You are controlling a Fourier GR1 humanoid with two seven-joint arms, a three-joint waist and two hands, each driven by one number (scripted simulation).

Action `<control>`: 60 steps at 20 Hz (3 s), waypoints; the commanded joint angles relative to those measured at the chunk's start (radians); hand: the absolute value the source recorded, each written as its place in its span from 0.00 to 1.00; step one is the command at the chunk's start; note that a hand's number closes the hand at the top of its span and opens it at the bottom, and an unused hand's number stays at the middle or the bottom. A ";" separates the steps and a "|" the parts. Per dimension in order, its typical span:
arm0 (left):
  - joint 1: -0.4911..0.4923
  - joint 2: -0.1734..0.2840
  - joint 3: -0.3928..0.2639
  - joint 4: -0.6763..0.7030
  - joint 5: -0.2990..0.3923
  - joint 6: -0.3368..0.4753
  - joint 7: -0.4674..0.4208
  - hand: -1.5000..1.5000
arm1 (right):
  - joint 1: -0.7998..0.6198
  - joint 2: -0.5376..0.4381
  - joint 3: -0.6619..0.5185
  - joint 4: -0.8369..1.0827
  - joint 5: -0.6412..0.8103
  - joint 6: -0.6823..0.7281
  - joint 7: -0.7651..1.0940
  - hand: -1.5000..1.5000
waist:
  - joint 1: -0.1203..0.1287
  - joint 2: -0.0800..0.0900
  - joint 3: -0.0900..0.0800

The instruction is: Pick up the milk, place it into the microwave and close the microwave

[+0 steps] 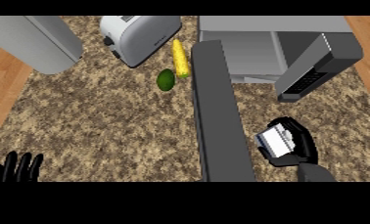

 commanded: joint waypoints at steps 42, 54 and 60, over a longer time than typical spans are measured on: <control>0.042 0.046 0.278 0.045 0.195 -0.161 -0.026 0.00 | 0.175 0.175 0.391 -1.051 -0.114 -0.391 0.677 1.00 | -0.002 -0.001 -0.002; -0.024 0.068 0.297 0.052 0.206 -0.182 0.047 0.00 | -0.211 0.173 0.221 -0.488 -0.109 -0.551 0.595 1.00 | 0.013 0.006 -0.001; -0.029 0.026 0.298 0.125 0.154 -0.202 -0.034 0.00 | -0.388 0.135 0.118 -0.181 -0.120 -0.481 0.416 1.00 | 0.021 0.008 -0.001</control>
